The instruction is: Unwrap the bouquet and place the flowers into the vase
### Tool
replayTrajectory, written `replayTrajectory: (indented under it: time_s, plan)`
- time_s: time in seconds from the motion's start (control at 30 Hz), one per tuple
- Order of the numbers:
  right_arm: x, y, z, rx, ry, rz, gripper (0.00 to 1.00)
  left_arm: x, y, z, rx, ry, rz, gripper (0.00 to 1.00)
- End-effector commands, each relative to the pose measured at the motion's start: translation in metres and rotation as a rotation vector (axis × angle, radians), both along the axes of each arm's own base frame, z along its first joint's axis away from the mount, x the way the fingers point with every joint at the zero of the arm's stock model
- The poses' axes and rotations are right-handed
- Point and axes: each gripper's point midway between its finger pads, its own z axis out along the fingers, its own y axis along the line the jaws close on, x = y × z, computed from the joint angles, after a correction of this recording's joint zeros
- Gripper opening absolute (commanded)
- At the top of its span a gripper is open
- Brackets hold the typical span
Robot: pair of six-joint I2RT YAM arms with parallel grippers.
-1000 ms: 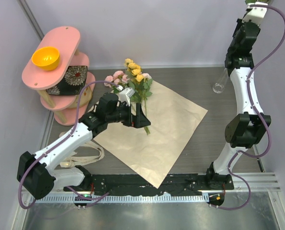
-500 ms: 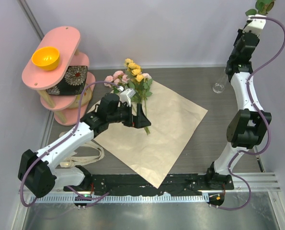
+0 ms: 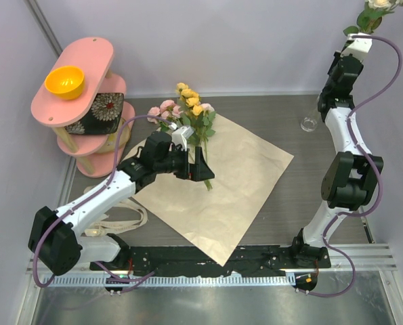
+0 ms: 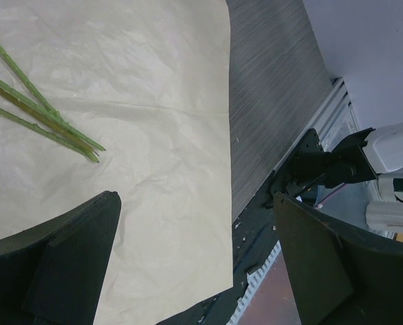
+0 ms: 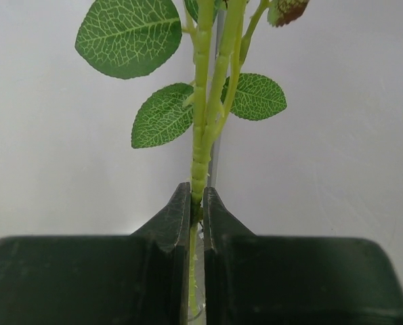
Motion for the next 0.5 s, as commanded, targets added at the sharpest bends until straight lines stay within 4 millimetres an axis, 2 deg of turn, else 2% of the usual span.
replayTrajectory:
  time_s: [0.0, 0.13, 0.33, 0.43, 0.47]
  plan:
    - [0.0, 0.001, 0.012, 0.006, -0.08, 0.01, 0.09, 0.003, -0.006, 0.009, -0.049, -0.02, -0.013, 1.0]
    - [0.0, 0.001, 0.002, 0.014, -0.07, 0.007, 0.11, 0.004, -0.006, 0.009, -0.051, -0.02, -0.012, 1.0]
    - [0.001, 0.0, -0.012, 0.02, -0.025, 0.008, 0.23, 0.003, -0.006, 0.01, -0.054, -0.018, -0.015, 1.0]
    - [0.001, 0.0, -0.015, 0.026, 0.01, 0.003, 0.38, 0.002, -0.006, 0.012, -0.054, -0.023, -0.017, 1.0]
    - [0.001, 0.0, -0.008, 0.029, 0.006, -0.001, 0.5, 0.003, -0.005, 0.014, -0.056, -0.029, -0.015, 1.0]
